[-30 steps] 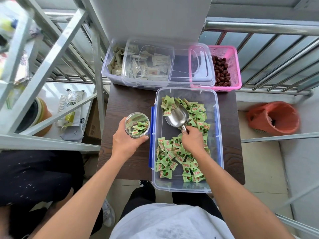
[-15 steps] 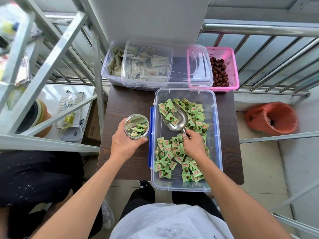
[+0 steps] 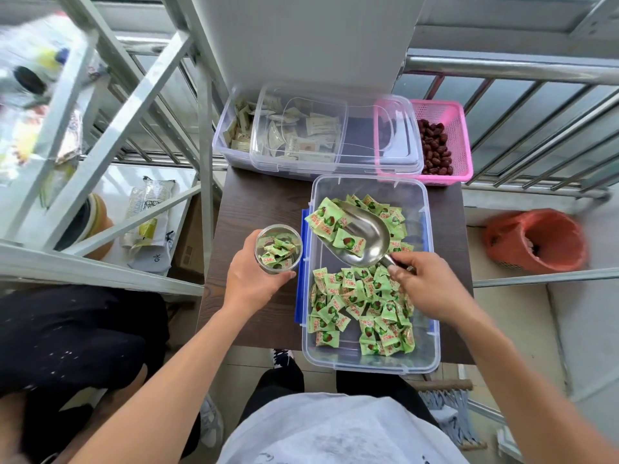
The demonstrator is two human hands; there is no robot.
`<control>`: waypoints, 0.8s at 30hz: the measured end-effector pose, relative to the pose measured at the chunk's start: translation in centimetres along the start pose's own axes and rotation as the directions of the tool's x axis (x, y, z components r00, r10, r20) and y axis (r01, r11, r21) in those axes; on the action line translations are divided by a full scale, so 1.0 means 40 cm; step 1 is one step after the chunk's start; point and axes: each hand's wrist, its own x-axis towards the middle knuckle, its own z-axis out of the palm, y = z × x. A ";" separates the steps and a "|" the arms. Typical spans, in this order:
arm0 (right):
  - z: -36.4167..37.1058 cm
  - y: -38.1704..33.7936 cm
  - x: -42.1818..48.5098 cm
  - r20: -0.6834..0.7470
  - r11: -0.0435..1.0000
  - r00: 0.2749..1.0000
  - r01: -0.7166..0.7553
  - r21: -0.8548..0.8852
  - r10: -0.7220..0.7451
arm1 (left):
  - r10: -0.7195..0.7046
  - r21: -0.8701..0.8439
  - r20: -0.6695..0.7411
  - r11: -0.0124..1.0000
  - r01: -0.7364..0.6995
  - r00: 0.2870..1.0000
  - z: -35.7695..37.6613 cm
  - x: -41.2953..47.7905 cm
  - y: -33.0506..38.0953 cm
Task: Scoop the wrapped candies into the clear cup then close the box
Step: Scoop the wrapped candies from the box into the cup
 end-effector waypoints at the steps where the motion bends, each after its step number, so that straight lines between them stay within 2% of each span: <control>1: -0.016 -0.022 -0.013 0.030 0.999 0.999 0.027 -0.046 -0.025 | 0.009 0.004 0.005 1.000 -0.009 1.000 -0.001 -0.002 0.002; 5: -0.050 -0.120 -0.049 0.169 0.972 0.985 0.080 -0.220 -0.042 | 0.074 0.038 0.019 0.996 -0.075 0.997 -0.007 -0.012 0.012; 8: -0.047 -0.191 -0.061 0.212 0.917 0.976 0.130 -0.378 -0.051 | 0.121 0.064 0.020 0.990 -0.122 0.992 -0.010 -0.022 0.019; 11: -0.035 -0.249 -0.068 0.226 0.868 0.971 0.176 -0.465 -0.076 | 0.152 0.056 0.018 0.987 -0.153 0.988 -0.011 -0.026 0.022; 17: -0.021 -0.299 -0.068 0.199 0.827 0.973 0.208 -0.522 -0.119 | 0.148 0.071 0.011 0.986 -0.148 0.989 -0.008 -0.028 0.017; 24: -0.037 -0.291 -0.062 0.202 0.827 0.970 0.220 -0.518 -0.132 | 0.148 0.071 0.012 0.986 -0.149 0.989 -0.001 -0.026 0.002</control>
